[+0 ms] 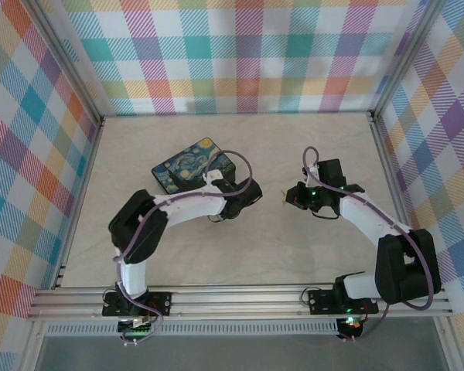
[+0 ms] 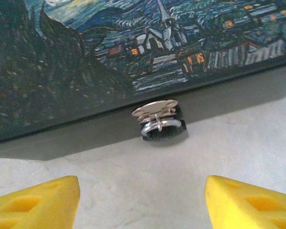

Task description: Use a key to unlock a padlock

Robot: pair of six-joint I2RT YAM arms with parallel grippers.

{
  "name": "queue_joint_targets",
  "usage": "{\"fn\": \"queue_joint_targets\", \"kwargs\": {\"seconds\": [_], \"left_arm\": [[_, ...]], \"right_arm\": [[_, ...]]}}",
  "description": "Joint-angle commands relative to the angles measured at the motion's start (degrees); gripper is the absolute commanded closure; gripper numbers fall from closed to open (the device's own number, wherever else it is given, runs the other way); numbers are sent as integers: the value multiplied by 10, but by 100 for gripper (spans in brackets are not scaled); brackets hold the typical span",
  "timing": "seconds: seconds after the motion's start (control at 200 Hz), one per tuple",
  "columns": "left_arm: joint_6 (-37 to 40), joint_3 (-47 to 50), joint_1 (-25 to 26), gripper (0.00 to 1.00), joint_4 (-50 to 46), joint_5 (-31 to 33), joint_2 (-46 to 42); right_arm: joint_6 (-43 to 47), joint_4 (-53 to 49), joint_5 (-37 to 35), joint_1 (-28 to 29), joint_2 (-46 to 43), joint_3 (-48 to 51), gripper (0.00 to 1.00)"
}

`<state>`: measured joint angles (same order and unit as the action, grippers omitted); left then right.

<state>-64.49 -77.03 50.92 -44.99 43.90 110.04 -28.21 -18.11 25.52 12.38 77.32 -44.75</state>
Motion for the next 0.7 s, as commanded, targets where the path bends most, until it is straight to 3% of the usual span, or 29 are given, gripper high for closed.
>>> {"fn": "queue_joint_targets", "kwargs": {"seconds": [0.0,0.38,0.695], "left_arm": [[-58,-25,-2,31,22,67,27],[-111,-48,-20,35,42,85,107],[-111,-43,-36,46,73,94,129]], "right_arm": [[11,-7,-1,2,0,-14,99],[26,1,5,2,33,-27,99],[33,8,12,2,58,-39,99]]}}
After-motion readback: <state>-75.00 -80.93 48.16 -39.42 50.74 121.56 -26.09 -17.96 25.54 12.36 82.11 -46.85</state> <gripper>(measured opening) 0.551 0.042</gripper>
